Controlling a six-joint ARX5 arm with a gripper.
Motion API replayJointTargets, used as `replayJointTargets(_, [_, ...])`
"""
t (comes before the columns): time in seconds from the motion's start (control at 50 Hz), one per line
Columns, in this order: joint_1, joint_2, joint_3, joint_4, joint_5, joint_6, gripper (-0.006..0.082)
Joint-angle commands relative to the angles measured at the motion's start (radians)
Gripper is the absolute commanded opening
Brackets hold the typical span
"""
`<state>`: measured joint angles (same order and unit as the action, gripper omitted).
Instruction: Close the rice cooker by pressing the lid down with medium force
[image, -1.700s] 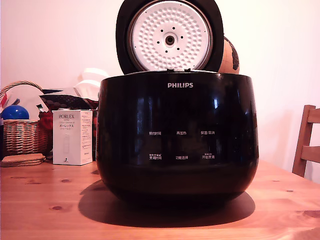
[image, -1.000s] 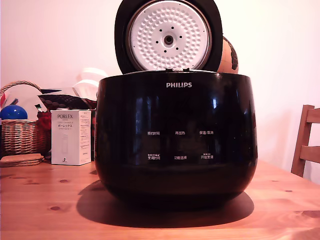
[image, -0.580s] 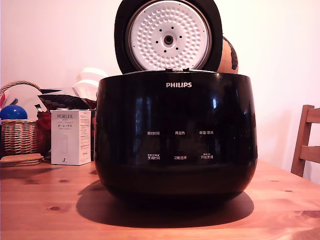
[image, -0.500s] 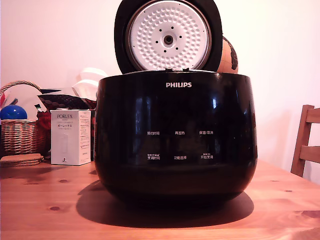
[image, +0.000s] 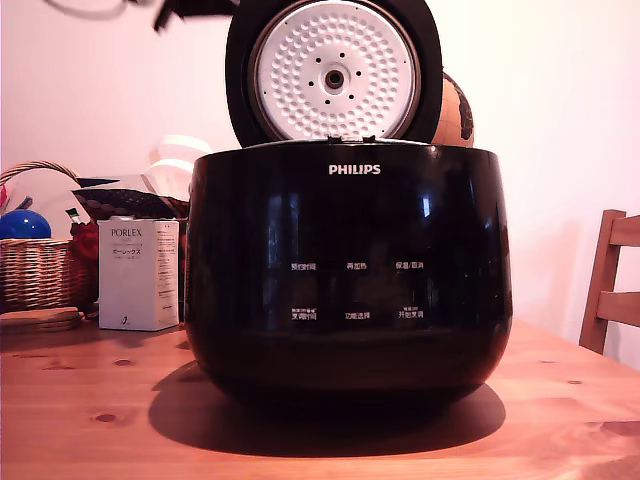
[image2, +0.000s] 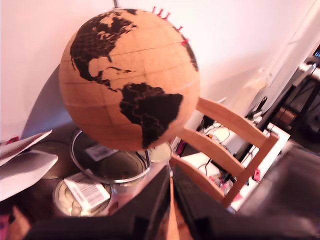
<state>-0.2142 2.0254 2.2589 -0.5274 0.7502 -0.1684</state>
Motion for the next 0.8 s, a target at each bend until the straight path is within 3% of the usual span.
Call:
replayJointTargets(0.0, [-0.005, 0.032, -0.005, 0.042, 0.006, -0.019, -0.0024])
replayJointTargets(0.16, [-0.023, 0.061, -0.005, 0.105, 0.006, -0.064, -0.0024])
replayJointTargets(0.78, [-0.109, 0.137, -0.005, 0.148, -0.036, -0.043, -0.0024])
